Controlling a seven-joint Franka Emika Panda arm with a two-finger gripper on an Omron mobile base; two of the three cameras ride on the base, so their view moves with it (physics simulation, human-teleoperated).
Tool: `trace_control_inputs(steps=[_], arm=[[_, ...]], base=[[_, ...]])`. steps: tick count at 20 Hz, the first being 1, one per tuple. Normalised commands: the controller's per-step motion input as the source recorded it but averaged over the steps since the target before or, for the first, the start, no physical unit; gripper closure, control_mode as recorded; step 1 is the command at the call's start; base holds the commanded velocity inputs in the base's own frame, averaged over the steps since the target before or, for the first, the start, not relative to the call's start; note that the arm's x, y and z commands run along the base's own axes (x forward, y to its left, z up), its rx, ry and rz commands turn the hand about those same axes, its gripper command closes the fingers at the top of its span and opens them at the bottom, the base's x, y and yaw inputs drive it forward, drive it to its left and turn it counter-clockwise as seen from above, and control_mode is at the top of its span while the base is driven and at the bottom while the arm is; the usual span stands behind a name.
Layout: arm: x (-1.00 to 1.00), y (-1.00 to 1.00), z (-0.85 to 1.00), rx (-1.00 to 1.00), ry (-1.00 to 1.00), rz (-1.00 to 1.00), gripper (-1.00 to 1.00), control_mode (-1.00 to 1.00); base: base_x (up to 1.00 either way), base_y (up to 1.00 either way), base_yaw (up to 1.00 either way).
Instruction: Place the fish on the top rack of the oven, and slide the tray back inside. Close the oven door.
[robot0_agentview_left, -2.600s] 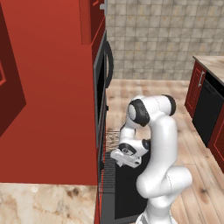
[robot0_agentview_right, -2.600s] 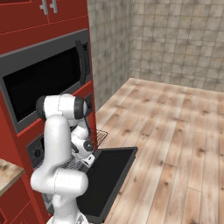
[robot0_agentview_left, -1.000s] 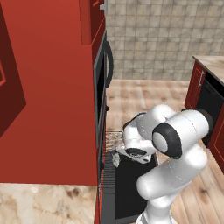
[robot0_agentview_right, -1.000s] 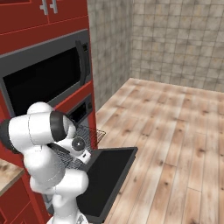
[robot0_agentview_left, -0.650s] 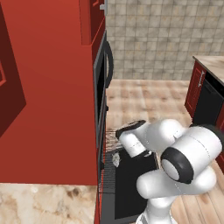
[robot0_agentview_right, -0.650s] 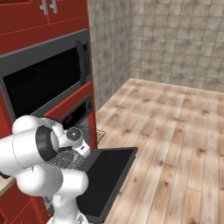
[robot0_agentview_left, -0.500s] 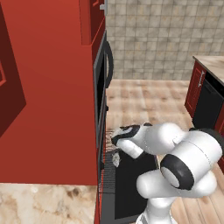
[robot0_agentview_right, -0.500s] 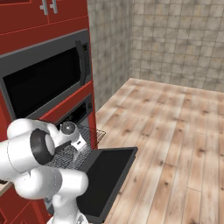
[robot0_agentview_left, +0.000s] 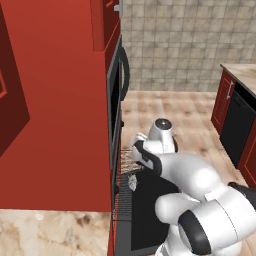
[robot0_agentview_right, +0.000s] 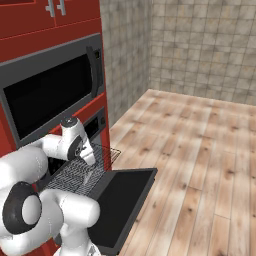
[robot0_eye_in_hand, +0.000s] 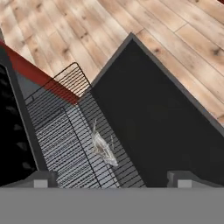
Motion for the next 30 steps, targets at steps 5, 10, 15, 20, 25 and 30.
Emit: trace_control_inputs(steps=[5,10,15,20,25,30], arm=[[-0.67,-0.36,0.01,0.07,0.04,-0.23,-1.00,-1.00],[-0.66,-0.11,-0.31,0.18,-0.01,-0.25,-1.00,-1.00],[-0.03,-0.04,-0.48,0.21,-0.04,-0.29,-1.00,-1.00],[0.10,-0.37,-0.22,0.23,0.01,-0.19,-1.00,-1.00],[0.29,-0.42,-0.27,0.24,0.01,-0.08,-1.00,-1.00],[0.46,-0.06,-0.66,0.17,0.00,-0.03,-1.00,-1.00]], base=[[0.00,0.00,0.00],[0.00,0.00,0.00],[0.00,0.00,0.00],[0.00,0.00,0.00],[0.00,0.00,0.00],[0.00,0.00,0.00]])
